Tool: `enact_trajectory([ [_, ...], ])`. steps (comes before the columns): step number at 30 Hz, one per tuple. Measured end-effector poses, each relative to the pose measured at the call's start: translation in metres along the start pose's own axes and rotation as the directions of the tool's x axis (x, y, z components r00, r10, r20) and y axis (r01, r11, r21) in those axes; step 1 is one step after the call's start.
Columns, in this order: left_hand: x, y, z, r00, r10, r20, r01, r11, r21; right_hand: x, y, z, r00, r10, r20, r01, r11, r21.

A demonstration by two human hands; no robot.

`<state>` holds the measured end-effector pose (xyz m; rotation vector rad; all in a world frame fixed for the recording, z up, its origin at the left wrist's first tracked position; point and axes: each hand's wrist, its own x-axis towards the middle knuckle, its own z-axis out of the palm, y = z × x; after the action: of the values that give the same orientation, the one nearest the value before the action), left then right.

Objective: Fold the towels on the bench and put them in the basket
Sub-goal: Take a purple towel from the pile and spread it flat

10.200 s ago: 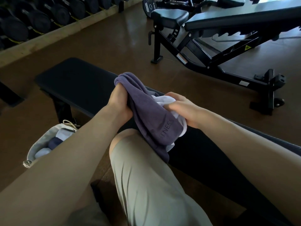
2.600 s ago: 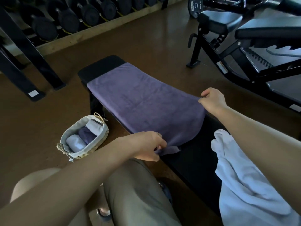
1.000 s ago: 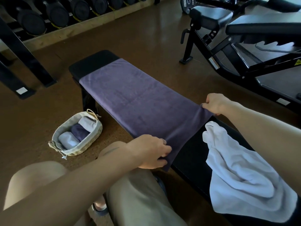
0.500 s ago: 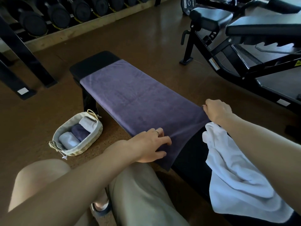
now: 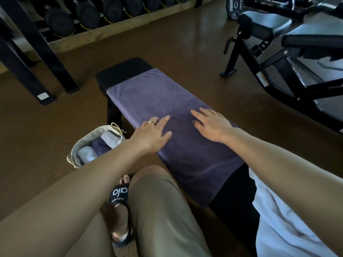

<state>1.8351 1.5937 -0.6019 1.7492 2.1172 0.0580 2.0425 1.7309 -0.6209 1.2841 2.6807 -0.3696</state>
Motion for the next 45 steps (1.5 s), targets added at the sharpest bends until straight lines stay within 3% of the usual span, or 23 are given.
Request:
enact_trajectory([
  [3,0.02,-0.037,-0.008,0.987,-0.163,0.002,0.163,0.986,0.024,0.027,-0.019,0.007,0.998,-0.014,0.053,0.015,1.0,-0.024],
  [6,0.044,-0.072,-0.011,0.937,-0.348,-0.014,0.335,0.911,-0.241,0.059,-0.034,0.009,1.0,-0.009,0.023,0.01,0.999,-0.042],
  [9,0.067,-0.104,-0.016,0.842,-0.539,0.0,0.421,0.658,-0.624,0.102,-0.043,0.001,1.0,0.002,-0.009,-0.002,1.0,-0.015],
  [13,0.098,-0.142,-0.025,0.73,-0.681,0.058,0.357,0.307,-0.882,0.168,-0.055,-0.013,0.999,0.022,-0.043,-0.021,0.999,0.025],
  [17,0.128,-0.172,-0.028,0.661,-0.748,0.06,0.283,0.175,-0.943,0.23,-0.061,-0.023,0.995,0.03,-0.093,-0.017,0.991,0.136],
  [21,0.156,-0.192,-0.024,0.621,-0.781,0.057,0.273,0.147,-0.951,0.279,-0.053,-0.033,0.974,0.113,-0.194,-0.019,0.902,0.431],
  [26,0.171,-0.211,-0.027,0.635,-0.77,0.054,0.207,0.103,-0.973,0.322,-0.048,-0.043,0.951,0.282,-0.127,-0.151,0.781,0.606],
  [30,0.178,-0.225,-0.032,0.655,-0.756,0.005,0.169,0.14,-0.976,0.346,-0.053,-0.045,0.92,0.392,-0.005,-0.24,0.573,0.784],
  [34,0.184,-0.231,-0.033,0.668,-0.744,0.021,0.107,0.068,-0.992,0.362,-0.056,-0.049,0.89,0.452,0.061,-0.285,0.447,0.848],
  [40,0.193,-0.24,-0.035,0.648,-0.762,-0.005,0.045,0.045,-0.998,0.381,-0.07,-0.048,0.9,0.43,-0.068,-0.157,0.467,0.87],
  [45,0.203,-0.256,-0.048,0.637,-0.768,-0.062,0.033,0.108,-0.994,0.403,-0.082,-0.053,0.892,0.434,-0.128,-0.147,0.545,0.825],
])
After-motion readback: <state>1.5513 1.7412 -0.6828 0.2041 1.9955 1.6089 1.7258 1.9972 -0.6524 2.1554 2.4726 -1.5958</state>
